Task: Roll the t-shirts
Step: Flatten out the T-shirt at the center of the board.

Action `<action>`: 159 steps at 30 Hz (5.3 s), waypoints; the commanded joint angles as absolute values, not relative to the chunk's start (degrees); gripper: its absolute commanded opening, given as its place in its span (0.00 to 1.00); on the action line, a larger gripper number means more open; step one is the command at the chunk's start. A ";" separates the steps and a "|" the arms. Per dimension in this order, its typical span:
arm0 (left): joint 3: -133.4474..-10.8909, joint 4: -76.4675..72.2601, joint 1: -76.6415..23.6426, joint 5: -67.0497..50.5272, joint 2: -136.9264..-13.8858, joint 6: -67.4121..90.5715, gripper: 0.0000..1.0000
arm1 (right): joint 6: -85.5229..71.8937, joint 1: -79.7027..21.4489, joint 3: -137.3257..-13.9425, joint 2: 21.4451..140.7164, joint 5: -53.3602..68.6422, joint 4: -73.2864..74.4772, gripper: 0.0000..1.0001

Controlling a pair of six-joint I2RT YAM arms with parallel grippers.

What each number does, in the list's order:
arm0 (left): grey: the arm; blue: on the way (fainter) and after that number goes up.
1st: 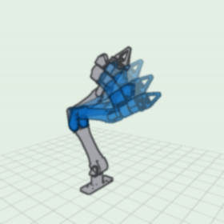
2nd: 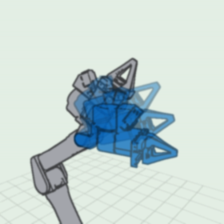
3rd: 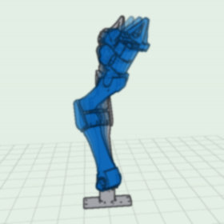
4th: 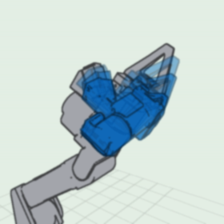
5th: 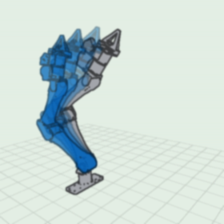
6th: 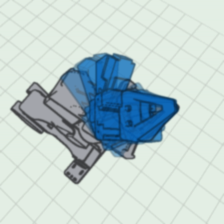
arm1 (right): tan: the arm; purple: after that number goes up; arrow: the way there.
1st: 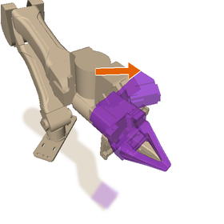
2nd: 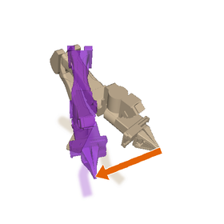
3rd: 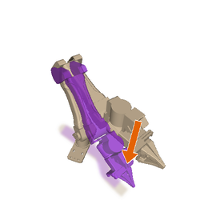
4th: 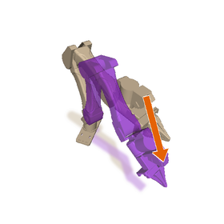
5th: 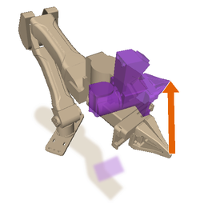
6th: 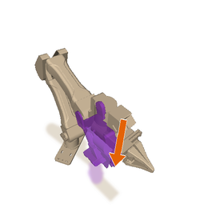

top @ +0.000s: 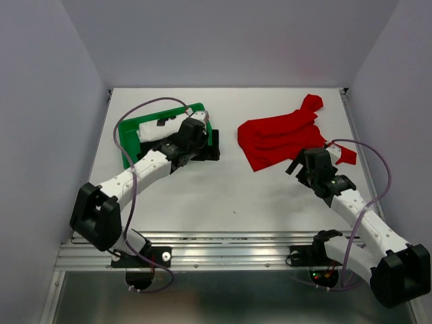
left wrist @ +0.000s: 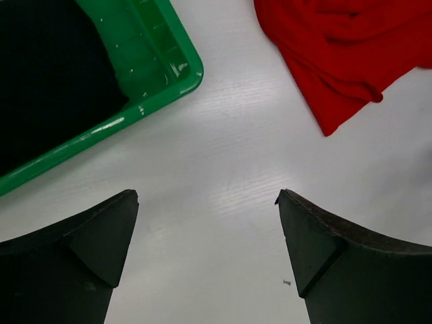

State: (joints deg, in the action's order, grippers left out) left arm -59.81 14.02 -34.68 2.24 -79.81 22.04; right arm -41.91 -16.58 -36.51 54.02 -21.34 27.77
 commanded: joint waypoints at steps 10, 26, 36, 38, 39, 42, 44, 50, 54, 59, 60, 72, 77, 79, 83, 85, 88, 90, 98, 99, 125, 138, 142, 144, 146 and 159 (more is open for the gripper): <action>-78.74 13.36 -37.78 2.91 -97.90 19.08 0.86 | -40.78 -16.61 -36.91 53.88 -20.83 24.96 1.00; -86.57 20.21 -39.56 -4.31 -110.30 11.34 0.84 | -42.19 -16.61 -37.79 58.01 -21.80 24.87 1.00; -94.30 20.21 -32.09 -2.02 -117.06 10.55 0.84 | -41.40 -16.61 -37.44 56.43 -21.71 24.96 1.00; -97.02 20.48 -30.42 -1.93 -119.00 10.37 0.84 | -41.57 -16.61 -37.44 56.16 -21.80 25.22 1.00; -98.08 20.48 -29.98 -1.76 -119.53 10.37 0.84 | -41.66 -16.61 -37.53 56.16 -21.71 25.40 1.00; -102.55 20.13 -27.95 -1.93 -122.68 10.55 0.84 | -41.75 -16.61 -37.97 55.81 -21.71 25.84 1.00; -104.67 20.48 -26.38 -1.85 -124.27 10.46 0.84 | -41.75 -16.61 -38.23 55.64 -21.80 26.19 1.00; -114.42 23.37 -23.12 -0.62 -130.51 8.97 0.84 | -41.75 -16.61 -39.20 55.20 -22.15 27.59 1.00; -119.61 26.19 -21.54 1.21 -132.80 6.51 0.84 | -41.84 -16.61 -39.20 54.58 -22.59 28.47 1.00; -118.92 25.84 -20.65 1.32 -131.05 6.24 0.84 | -42.19 -16.61 -39.11 54.49 -22.59 28.57 1.00; -118.39 25.75 -20.74 0.27 -130.70 6.68 0.84 | -42.19 -16.61 -39.20 54.75 -22.41 28.30 1.00; -103.90 21.98 -25.92 -4.13 -115.76 10.19 0.84 | -34.02 -16.61 -48.85 71.84 -8.71 19.51 1.00; -93.36 19.08 -27.68 -8.70 -106.45 15.46 0.85 | -31.38 -16.61 -58.78 86.99 -8.17 20.04 1.00; -88.97 18.11 -28.12 -9.75 -102.68 16.95 0.85 | -31.38 -16.61 -62.30 92.77 -7.39 18.56 1.00; -84.12 18.63 -28.56 -8.36 -97.13 17.49 0.85 | -32.69 -16.61 -67.14 101.39 -5.80 17.93 0.92; -82.80 19.86 -28.48 -6.52 -94.50 17.32 0.85 | -33.57 -17.13 -68.29 104.31 -4.23 17.84 0.75; -82.09 21.18 -28.48 -4.66 -92.38 17.05 0.85 | -34.36 -17.83 -68.03 105.12 -3.08 17.14 0.55; -82.09 21.88 -28.48 -4.05 -91.06 16.96 0.85 | -34.37 -19.59 -66.89 104.16 -2.64 16.44 0.20; -82.00 22.41 -28.04 -2.55 -88.77 17.93 0.85 | -36.38 -34.08 -64.69 100.63 -0.62 15.21 0.01; -81.74 22.24 -27.95 -2.72 -88.77 18.10 0.85 | -37.34 -37.67 -64.86 100.81 -0.53 14.94 0.01; -76.55 22.32 -27.77 -3.69 -85.17 19.51 0.87 | -29.36 -27.07 -68.38 103.62 -19.42 24.87 0.74; -75.15 22.50 -27.77 -2.20 -84.29 20.04 0.88 | -31.37 -38.30 -67.85 99.67 -15.47 22.50 0.01; -75.23 23.64 -26.64 -0.62 -84.20 19.95 0.88 | -33.92 -46.39 -70.40 101.85 -13.02 21.89 0.01; -74.97 24.43 -25.76 0.69 -83.85 20.04 0.88 | -34.89 -50.42 -72.49 103.18 -12.40 21.10 0.01; -74.71 24.78 -24.61 1.41 -83.41 19.86 0.88 | -34.72 -52.46 -74.34 105.46 -11.16 20.66 0.01; -66.81 24.09 -21.88 -3.95 -77.88 21.88 0.88 | -33.66 -48.00 -67.08 93.54 -20.21 23.55 0.79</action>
